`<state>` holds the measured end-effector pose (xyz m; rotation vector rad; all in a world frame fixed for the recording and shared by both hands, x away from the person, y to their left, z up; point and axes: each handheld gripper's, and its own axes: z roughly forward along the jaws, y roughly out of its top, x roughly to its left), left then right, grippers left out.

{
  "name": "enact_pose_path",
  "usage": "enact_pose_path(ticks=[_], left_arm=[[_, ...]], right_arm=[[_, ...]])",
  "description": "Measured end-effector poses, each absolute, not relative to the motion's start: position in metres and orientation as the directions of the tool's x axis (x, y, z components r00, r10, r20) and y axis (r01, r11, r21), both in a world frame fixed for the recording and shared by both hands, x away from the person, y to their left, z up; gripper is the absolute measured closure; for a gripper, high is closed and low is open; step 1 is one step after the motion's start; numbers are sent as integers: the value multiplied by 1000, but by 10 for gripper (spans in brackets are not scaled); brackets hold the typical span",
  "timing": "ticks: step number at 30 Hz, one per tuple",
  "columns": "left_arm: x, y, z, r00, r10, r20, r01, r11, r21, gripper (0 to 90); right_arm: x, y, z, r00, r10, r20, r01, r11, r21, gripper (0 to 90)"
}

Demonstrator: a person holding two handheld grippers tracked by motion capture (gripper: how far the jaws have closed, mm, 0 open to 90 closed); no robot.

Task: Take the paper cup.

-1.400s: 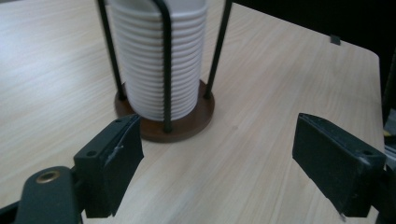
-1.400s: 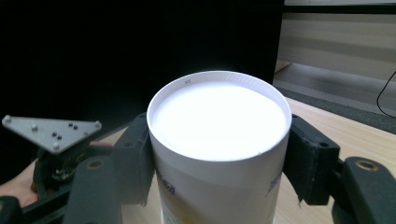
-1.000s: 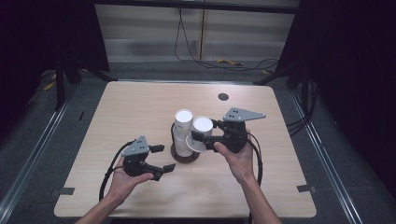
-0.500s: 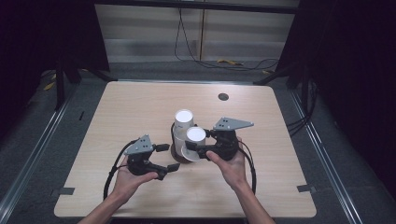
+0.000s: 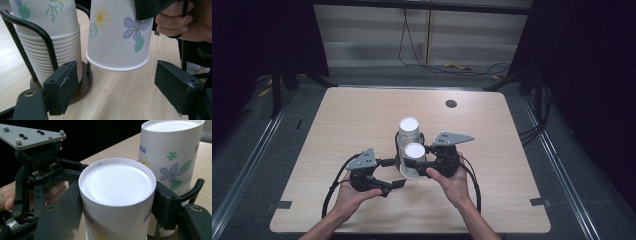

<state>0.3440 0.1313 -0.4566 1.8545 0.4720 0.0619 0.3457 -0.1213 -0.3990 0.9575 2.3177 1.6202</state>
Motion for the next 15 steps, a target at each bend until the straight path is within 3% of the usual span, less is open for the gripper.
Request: enact_pose_path(ticks=[15], left_arm=[[346,124,-461,917,324,-234,316,-229,921,156]], right_arm=[[343,-106,-406,-806,542,238,418,236,877,344]])
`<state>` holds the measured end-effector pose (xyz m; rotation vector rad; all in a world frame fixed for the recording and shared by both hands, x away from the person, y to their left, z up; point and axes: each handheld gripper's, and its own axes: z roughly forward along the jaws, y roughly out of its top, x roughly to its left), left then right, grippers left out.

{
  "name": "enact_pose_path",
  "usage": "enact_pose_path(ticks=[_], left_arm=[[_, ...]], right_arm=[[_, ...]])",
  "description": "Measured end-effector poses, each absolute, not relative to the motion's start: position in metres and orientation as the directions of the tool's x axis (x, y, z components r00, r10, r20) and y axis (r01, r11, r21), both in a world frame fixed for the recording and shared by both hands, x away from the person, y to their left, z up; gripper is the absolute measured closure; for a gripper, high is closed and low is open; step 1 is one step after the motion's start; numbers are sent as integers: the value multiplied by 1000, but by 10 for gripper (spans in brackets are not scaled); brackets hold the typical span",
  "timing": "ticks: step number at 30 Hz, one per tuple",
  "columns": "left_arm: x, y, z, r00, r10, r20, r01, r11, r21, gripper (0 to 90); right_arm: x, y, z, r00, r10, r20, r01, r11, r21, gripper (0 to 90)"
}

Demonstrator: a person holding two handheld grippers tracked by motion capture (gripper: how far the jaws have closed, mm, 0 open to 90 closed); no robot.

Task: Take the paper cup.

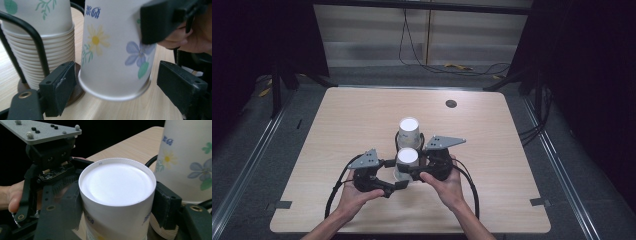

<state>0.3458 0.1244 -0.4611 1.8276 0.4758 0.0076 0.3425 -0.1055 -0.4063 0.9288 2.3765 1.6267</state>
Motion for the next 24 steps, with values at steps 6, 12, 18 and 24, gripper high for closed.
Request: enact_pose_path(ticks=[6,12,18,24], left_arm=[[345,124,-462,917,324,-233,315,-231,921,157],[347,123,-463,915,321,-246,326,-228,917,158],[347,124,-463,913,325,-245,327,-227,917,191],[350,124,-466,916,307,-260,335,-226,915,238]], right_arm=[[342,-99,-408,-812,530,247,423,242,873,344],[341,-96,-411,-816,523,249,423,244,873,344],[341,-92,-414,-818,514,260,432,249,867,344],[341,-92,-414,-817,517,254,430,256,866,341]])
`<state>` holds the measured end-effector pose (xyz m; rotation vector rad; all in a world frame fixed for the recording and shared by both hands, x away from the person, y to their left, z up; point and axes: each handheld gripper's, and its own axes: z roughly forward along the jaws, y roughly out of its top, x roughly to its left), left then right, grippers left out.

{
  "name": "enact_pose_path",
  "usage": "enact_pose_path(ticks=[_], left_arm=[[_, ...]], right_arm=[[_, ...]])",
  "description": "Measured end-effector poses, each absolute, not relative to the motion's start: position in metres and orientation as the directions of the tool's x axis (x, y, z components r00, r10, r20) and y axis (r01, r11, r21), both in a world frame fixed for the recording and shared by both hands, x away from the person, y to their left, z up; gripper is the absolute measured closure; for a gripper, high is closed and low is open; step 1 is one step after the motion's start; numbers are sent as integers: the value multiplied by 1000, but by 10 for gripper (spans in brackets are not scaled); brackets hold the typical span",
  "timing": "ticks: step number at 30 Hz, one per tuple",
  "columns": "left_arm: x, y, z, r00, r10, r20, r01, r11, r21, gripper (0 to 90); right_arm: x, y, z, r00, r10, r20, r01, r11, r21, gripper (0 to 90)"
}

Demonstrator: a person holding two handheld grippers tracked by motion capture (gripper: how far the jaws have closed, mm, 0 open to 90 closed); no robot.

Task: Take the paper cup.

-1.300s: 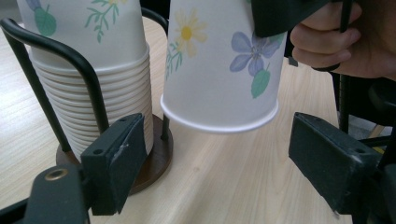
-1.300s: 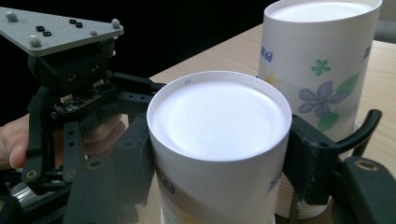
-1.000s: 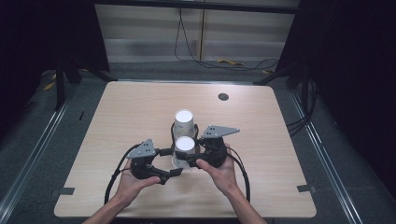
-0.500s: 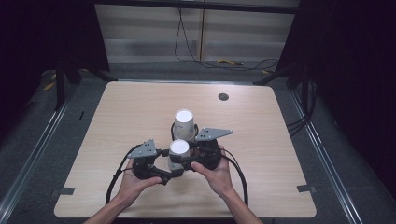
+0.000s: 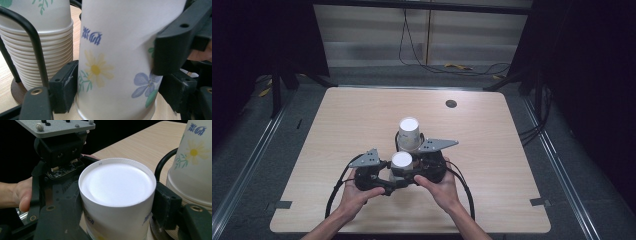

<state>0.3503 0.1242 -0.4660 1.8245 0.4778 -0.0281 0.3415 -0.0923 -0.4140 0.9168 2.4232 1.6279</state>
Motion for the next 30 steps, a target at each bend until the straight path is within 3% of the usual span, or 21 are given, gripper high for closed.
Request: enact_pose_path(ticks=[15,23,30], left_arm=[[350,127,-465,922,305,-238,316,-239,918,274],[351,128,-465,917,315,-245,330,-255,909,275],[352,129,-467,912,323,-254,350,-286,892,275]], right_arm=[[342,-92,-414,-817,513,261,435,254,864,324],[345,-94,-414,-805,524,277,454,244,857,202],[346,-97,-412,-809,511,290,455,233,860,174]])
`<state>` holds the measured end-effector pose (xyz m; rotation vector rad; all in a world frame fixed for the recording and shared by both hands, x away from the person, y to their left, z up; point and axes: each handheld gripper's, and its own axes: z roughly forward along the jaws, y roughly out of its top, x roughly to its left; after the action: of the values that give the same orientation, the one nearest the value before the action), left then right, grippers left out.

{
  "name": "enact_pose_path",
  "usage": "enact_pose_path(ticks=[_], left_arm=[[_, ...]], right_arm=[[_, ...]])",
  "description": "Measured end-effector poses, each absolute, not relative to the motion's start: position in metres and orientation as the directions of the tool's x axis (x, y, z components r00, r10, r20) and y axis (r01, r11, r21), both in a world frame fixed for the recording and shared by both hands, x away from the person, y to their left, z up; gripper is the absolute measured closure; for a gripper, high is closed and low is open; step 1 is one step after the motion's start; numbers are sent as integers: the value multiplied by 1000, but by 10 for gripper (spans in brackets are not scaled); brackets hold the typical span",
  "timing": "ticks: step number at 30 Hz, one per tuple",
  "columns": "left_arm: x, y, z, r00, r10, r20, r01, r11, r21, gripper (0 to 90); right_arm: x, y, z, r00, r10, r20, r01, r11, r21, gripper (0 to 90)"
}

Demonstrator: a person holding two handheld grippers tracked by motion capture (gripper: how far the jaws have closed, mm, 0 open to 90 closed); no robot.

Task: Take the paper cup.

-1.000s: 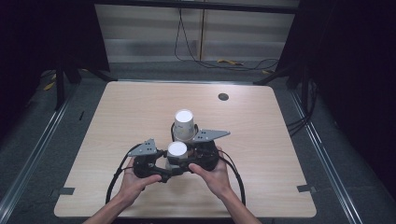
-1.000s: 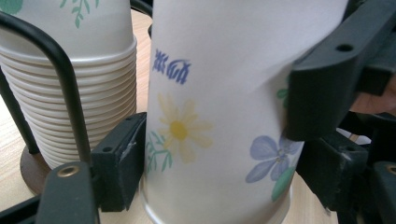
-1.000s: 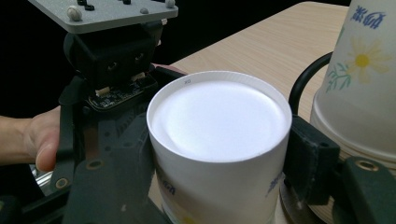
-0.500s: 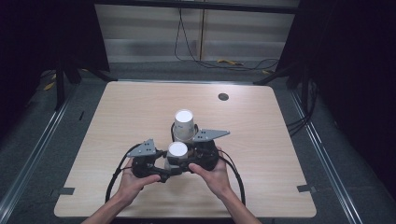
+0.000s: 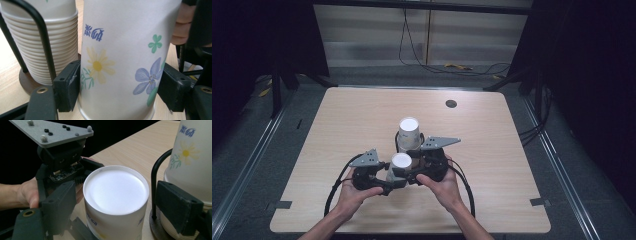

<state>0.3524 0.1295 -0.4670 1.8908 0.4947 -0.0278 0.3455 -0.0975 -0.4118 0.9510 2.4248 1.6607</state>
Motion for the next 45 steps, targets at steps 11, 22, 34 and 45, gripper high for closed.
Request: enact_pose_path(ticks=[11,22,34,45], left_arm=[[355,139,-466,904,343,-255,365,-309,878,278],[358,148,-458,902,346,-258,377,-340,862,285],[362,153,-452,900,359,-245,375,-356,856,289],[364,148,-449,904,372,-210,383,-491,782,296]], right_arm=[[346,-105,-409,-809,510,292,455,230,860,173],[344,-121,-405,-811,515,278,451,249,857,165],[339,-137,-401,-802,536,264,451,252,856,227],[341,-142,-405,-803,543,246,477,336,812,210]])
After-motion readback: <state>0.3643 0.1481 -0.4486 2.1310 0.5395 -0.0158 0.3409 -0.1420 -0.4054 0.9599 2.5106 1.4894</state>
